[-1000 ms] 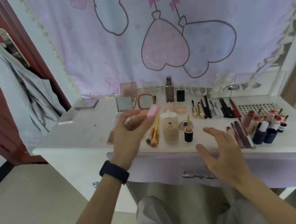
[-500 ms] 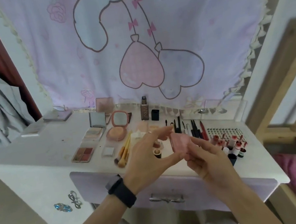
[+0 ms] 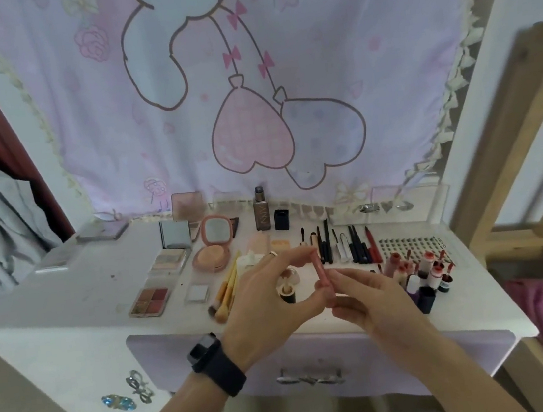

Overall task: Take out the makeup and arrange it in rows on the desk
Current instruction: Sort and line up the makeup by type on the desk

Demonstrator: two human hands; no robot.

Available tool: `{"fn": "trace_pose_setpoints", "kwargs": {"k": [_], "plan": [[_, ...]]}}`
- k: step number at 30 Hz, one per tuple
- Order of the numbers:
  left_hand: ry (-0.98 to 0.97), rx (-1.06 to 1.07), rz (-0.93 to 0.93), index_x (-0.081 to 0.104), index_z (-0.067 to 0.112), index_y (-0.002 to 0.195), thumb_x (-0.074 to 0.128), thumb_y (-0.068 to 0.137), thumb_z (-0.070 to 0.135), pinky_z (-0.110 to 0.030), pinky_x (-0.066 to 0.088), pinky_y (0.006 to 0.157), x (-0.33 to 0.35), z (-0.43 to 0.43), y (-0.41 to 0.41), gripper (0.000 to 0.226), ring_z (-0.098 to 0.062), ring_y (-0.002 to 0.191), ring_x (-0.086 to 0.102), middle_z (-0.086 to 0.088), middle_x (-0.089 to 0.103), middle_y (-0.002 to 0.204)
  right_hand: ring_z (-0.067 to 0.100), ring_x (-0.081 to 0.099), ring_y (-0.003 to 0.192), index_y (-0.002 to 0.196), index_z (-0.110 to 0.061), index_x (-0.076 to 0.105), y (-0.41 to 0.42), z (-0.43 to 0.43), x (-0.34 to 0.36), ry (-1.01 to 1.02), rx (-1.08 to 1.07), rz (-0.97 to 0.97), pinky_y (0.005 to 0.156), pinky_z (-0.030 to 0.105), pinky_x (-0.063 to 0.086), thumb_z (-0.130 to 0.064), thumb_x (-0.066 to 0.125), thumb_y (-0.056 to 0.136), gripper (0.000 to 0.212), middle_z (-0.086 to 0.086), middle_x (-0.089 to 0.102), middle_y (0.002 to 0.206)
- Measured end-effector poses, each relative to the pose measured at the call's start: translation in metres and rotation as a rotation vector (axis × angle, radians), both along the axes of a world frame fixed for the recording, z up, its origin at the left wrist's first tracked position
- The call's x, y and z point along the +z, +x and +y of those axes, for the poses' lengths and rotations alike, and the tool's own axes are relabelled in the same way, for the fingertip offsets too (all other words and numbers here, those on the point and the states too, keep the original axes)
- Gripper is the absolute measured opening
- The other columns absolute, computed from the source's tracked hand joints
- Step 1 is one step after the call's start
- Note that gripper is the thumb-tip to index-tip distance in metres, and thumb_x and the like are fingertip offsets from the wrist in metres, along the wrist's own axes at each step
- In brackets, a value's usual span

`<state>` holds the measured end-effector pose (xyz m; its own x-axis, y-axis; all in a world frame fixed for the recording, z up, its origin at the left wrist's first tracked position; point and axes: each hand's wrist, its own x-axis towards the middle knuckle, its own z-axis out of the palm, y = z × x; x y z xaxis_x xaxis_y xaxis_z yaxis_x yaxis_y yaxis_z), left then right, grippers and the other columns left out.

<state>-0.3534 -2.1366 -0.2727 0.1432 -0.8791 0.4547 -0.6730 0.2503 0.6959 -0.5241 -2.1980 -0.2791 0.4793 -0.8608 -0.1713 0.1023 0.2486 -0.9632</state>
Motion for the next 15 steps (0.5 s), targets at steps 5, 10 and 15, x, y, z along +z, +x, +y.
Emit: {"fn": "trace_pose_setpoints", "kwargs": {"k": [5, 10, 15], "plan": [[0.045, -0.01, 0.047, 0.061, 0.036, 0.125, 0.069, 0.077, 0.056, -0.02, 0.05, 0.091, -0.002, 0.0, 0.004, 0.052, -0.001, 0.108, 0.061, 0.02, 0.068, 0.111, 0.024, 0.073, 0.099, 0.121, -0.015, 0.069, -0.003, 0.0, 0.008, -0.132, 0.076, 0.07, 0.088, 0.034, 0.056, -0.042, 0.072, 0.076, 0.052, 0.007, 0.077, 0.104], [0.143, -0.009, 0.446, 0.069, 0.029, 0.112, 0.072, 0.087, 0.033, -0.028, 0.054, 0.087, 0.008, -0.001, 0.004, 0.025, -0.003, 0.092, 0.069, 0.013, 0.075, 0.098, 0.013, 0.072, 0.099, 0.123, -0.03, 0.067, -0.005, 0.003, 0.01, -0.428, 0.132, 0.234, 0.094, 0.037, 0.056, -0.043, 0.069, 0.084, 0.041, -0.005, 0.077, 0.103], [0.177, -0.024, 0.652, 0.073, 0.024, 0.11, 0.07, 0.073, 0.052, -0.044, 0.056, 0.094, 0.005, 0.0, 0.004, 0.047, -0.019, 0.096, 0.072, -0.001, 0.076, 0.098, 0.011, 0.071, 0.101, 0.113, -0.027, 0.073, 0.003, 0.005, 0.007, -0.525, 0.062, 0.193, 0.094, 0.038, 0.056, -0.046, 0.068, 0.085, 0.034, -0.009, 0.076, 0.104]]}}
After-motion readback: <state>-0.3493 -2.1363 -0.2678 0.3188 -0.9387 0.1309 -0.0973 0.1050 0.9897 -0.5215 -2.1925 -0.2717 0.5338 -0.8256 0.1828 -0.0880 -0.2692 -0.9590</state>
